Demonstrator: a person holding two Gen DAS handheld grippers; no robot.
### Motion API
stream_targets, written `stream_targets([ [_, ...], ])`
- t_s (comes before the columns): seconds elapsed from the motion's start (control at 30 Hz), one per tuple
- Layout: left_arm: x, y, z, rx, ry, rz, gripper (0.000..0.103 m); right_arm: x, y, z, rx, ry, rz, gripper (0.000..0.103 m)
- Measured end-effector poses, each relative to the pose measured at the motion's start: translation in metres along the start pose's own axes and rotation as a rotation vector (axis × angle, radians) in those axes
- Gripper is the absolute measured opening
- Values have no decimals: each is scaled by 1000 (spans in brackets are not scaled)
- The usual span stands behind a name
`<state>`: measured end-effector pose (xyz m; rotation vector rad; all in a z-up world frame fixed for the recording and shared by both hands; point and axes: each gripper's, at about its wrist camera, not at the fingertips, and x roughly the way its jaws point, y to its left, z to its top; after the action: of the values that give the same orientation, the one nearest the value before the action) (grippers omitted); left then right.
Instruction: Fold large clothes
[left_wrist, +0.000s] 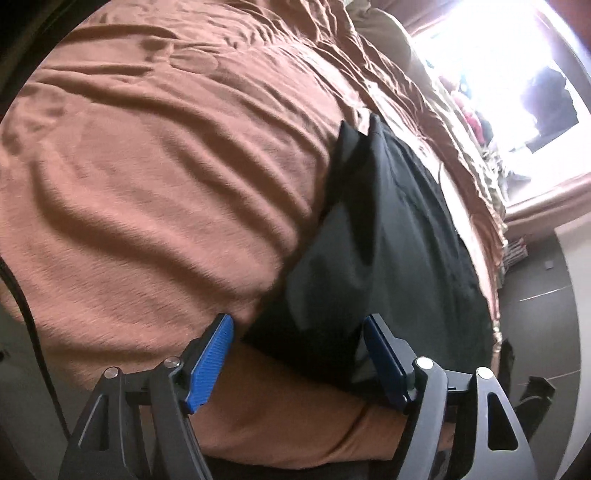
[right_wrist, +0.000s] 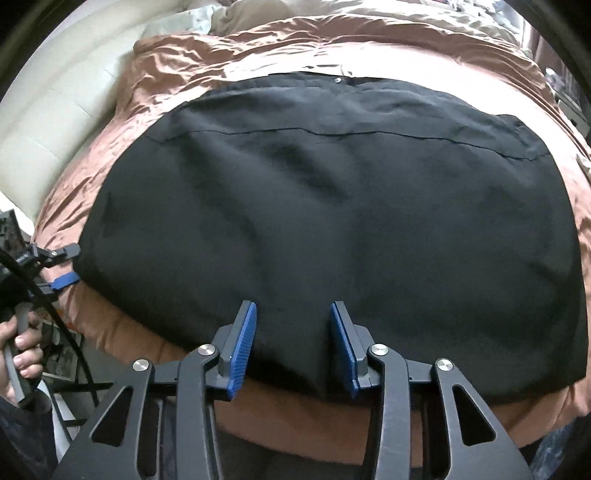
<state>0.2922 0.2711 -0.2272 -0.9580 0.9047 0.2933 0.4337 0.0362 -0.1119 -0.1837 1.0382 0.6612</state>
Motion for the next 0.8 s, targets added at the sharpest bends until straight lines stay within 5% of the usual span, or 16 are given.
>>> stream_targets([
  [0.2, 7, 3, 6, -46, 7, -41, 51, 33, -3, 39, 48, 15, -48, 30],
  [0.8, 5, 16, 0, -185, -32, -76, 25, 127, -2, 169, 108, 46, -120, 26],
])
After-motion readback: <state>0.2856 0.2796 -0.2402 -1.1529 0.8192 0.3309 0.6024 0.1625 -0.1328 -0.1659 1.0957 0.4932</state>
